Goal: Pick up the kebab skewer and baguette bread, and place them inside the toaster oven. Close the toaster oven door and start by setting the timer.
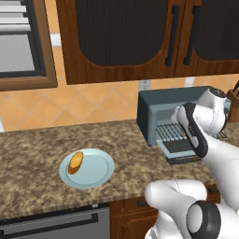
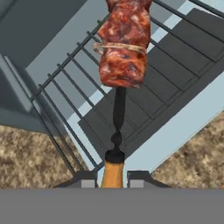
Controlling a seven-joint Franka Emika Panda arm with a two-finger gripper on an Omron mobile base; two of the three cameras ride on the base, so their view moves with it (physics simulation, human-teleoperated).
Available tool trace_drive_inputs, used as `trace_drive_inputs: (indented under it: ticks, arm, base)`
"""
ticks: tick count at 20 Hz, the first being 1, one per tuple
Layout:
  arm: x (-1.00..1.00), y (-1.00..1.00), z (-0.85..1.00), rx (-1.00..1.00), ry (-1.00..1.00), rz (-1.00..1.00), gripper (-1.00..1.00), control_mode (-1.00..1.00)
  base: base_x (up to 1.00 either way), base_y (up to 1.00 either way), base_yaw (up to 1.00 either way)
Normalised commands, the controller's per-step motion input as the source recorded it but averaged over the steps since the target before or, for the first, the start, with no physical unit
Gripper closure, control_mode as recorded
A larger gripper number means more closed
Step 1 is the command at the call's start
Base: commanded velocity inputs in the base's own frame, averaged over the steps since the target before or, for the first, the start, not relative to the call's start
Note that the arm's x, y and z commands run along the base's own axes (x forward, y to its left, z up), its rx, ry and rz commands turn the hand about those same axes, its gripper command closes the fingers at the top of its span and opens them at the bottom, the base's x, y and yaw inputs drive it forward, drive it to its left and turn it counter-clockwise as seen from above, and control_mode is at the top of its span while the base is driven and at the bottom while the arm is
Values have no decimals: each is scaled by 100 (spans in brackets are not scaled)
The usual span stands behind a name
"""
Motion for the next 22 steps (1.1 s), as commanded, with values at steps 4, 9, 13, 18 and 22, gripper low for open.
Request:
trace_drive_inputs:
  ticks: [4,9,13,18,22]
  arm:
    - [32,-5,-16,2,0,-8,100,-100]
    - [10,0,-32,9,0,-11,100,-100]
    - [26,0,-17,1,-5,-8,100,-100]
    - [37,0,-9,0,-1,-8,100,-100]
    - [42,0,-11,0,0,-7,100,-100]
  base:
    - [0,0,0]
    - [0,0,0]
    - [0,0,0]
    - [0,0,0]
    - [0,0,0]
